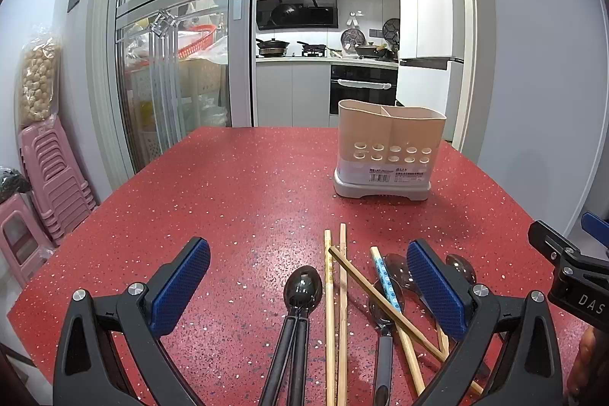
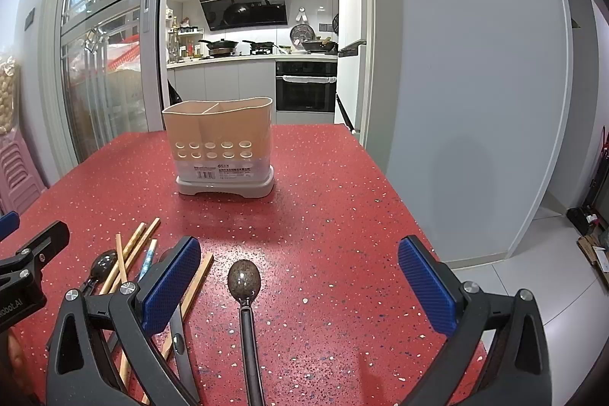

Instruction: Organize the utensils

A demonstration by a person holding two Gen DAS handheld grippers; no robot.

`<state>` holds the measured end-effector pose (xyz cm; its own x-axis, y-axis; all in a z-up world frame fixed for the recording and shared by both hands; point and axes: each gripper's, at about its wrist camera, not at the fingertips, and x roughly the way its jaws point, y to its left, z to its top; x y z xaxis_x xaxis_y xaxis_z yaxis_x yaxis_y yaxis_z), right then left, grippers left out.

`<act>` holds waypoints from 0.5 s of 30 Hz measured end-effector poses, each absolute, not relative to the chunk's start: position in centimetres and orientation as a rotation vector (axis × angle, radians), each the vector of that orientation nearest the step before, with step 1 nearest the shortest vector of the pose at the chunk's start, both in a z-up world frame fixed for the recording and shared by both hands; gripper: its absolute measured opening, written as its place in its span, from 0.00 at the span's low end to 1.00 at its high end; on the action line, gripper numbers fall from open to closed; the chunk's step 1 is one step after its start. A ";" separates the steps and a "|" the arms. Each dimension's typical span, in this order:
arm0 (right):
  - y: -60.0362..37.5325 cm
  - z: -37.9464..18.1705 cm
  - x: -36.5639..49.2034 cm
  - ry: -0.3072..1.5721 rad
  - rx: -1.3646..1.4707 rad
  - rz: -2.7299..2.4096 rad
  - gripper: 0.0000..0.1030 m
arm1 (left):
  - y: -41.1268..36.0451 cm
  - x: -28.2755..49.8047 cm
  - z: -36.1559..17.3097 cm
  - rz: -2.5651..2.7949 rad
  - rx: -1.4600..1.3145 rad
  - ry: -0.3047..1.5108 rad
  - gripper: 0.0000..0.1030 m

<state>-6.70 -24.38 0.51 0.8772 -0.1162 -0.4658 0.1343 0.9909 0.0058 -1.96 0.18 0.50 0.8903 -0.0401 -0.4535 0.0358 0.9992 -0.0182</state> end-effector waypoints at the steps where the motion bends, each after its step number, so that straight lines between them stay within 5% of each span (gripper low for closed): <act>1: -24.4 0.5 -6.7 0.483 0.038 -0.131 1.00 | 0.2 -2.1 0.5 -0.040 -0.010 0.470 1.00; 15: -24.7 0.8 -7.1 0.473 0.043 -0.134 1.00 | 0.4 -2.4 0.9 -0.042 -0.015 0.456 1.00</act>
<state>-7.12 -24.75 0.84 0.8814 -0.1183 -0.4573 0.1385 0.9903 0.0107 -2.44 0.42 0.93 0.8971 -0.0437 -0.4396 0.0368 0.9990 -0.0242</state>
